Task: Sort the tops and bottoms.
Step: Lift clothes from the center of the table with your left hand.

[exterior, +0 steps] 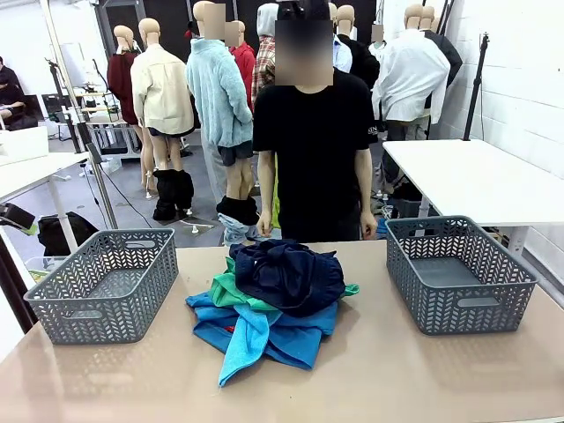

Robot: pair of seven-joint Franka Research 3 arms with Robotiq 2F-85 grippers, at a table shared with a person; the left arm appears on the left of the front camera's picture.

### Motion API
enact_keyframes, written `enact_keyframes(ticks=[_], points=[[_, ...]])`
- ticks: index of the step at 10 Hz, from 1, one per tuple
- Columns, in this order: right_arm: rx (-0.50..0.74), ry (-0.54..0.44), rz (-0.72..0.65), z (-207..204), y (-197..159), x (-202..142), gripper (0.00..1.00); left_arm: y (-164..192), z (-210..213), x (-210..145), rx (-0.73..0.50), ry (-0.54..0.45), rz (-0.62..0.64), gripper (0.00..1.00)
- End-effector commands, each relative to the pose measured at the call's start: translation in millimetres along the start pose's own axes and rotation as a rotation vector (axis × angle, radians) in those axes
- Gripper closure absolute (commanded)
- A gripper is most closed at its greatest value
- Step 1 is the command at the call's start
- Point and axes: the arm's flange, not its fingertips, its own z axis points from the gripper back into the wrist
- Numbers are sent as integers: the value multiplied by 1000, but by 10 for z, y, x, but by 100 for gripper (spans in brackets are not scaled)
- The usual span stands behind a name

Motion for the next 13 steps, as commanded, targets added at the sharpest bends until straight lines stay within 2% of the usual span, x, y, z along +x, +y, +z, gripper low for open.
enact_keyframes(ticks=[1,2,3,4,5,6,7,12,13], points=[[-6,4,8,22,12,8,0,-259,158,261,-78,-109,-159,0],[-6,4,8,22,12,8,0,-1294,453,742,-231,-235,-560,0],[-6,4,8,22,12,8,0,-1410,447,786,-240,-244,-615,0],[-6,4,8,22,12,8,0,-1688,429,898,-286,-250,-677,0],[-6,4,8,22,12,8,0,-2124,389,950,-368,-221,-781,0],[-6,4,8,22,12,8,0,-2322,343,909,-391,-180,-848,0],[-6,4,8,22,12,8,0,-2204,665,805,-231,-194,-609,0],[-6,4,8,22,12,8,0,-2204,665,805,-231,-194,-609,0],[-6,4,8,22,12,8,0,-2090,678,884,-237,-206,-616,0]])
